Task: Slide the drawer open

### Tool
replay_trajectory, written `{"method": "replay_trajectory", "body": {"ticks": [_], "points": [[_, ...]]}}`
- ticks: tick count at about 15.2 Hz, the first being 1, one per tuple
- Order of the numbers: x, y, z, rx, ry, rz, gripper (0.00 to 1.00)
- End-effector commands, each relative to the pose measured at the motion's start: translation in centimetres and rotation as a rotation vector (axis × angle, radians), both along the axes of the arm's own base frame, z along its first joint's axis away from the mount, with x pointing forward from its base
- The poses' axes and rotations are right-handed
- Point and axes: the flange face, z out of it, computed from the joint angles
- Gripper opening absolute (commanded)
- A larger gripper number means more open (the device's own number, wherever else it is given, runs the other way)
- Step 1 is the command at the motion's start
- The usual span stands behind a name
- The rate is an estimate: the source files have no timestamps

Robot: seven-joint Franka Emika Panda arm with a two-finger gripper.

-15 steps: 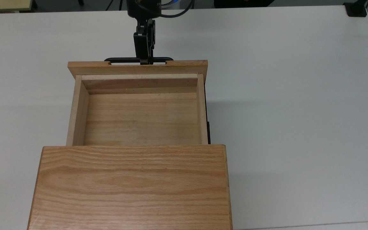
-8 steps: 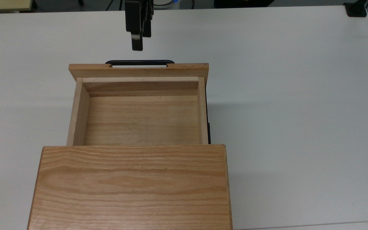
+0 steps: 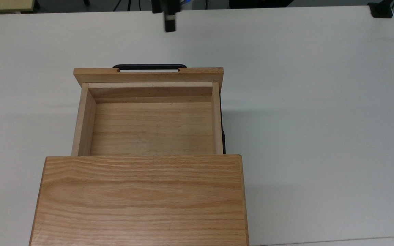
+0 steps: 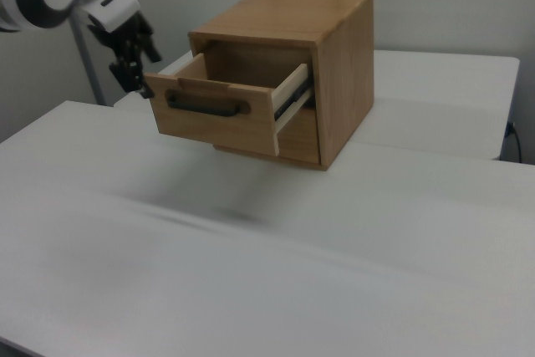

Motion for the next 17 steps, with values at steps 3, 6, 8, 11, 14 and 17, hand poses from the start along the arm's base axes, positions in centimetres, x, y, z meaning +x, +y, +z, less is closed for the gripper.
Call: {"method": "replay_trajectory", "body": {"ticks": [3,6,8,11,14,17], "points": [[-2.5,3.9,-1.2,-0.214,0.231,0.666,1.00],[-3.7,3.6,-0.8,-0.262,0.361,0.939,1.00],[-4.1,3.3,-1.1,-0.253,0.467,1.095,1.00],[-3.6,2.4,-0.6,-0.250,0.514,1.238,1.00],[-2.3,0.3,-1.9,-0.229,0.535,1.201,1.00],[-1.3,-0.6,-2.7,-0.295,0.584,1.196,1.00]]}}
